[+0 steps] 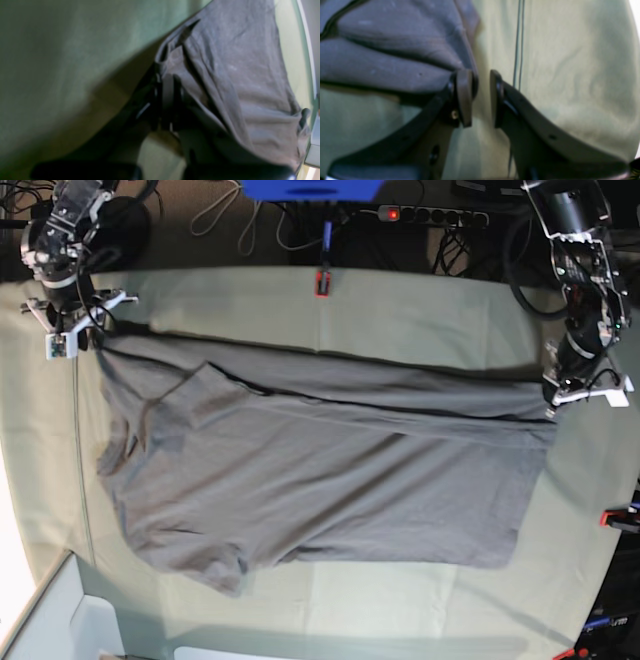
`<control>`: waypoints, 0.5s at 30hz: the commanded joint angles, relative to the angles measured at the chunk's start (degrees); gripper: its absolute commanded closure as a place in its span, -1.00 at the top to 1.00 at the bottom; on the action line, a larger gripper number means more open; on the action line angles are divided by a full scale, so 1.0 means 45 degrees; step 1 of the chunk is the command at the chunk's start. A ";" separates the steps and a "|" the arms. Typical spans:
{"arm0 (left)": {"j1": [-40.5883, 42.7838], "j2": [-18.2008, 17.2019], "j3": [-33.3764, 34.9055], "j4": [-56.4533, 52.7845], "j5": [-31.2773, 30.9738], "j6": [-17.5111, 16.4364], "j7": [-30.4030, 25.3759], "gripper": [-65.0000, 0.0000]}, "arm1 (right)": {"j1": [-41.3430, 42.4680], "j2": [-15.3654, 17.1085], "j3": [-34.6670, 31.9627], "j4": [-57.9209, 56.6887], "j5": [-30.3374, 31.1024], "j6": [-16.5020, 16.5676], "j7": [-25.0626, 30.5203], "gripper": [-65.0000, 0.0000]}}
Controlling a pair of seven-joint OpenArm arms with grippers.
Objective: Layout the t-shirt on the table in an organized manner, then fold the t-shirt properly
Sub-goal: 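Move the right gripper inward along the t-shirt edge and grasp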
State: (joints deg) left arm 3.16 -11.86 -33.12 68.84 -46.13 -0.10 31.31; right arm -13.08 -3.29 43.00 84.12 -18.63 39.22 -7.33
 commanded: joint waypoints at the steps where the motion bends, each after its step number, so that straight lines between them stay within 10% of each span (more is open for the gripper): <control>1: -0.0126 -0.0227 -0.0053 0.0243 -0.0074 -0.0047 -0.0286 -1.00 | 0.0123 0.0291 0.0065 0.0209 0.0165 0.0173 0.0291 -0.56; 15: -0.0047 -0.0227 -0.0053 0.0263 -0.0074 -0.0047 -0.0267 -1.00 | 0.0436 -0.0646 0.0808 0.2436 0.0165 0.0173 0.0350 -0.23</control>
State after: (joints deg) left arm 3.36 -11.86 -33.12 68.86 -46.13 -0.10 31.31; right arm -11.16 -6.66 46.46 93.93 -18.81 39.18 -7.20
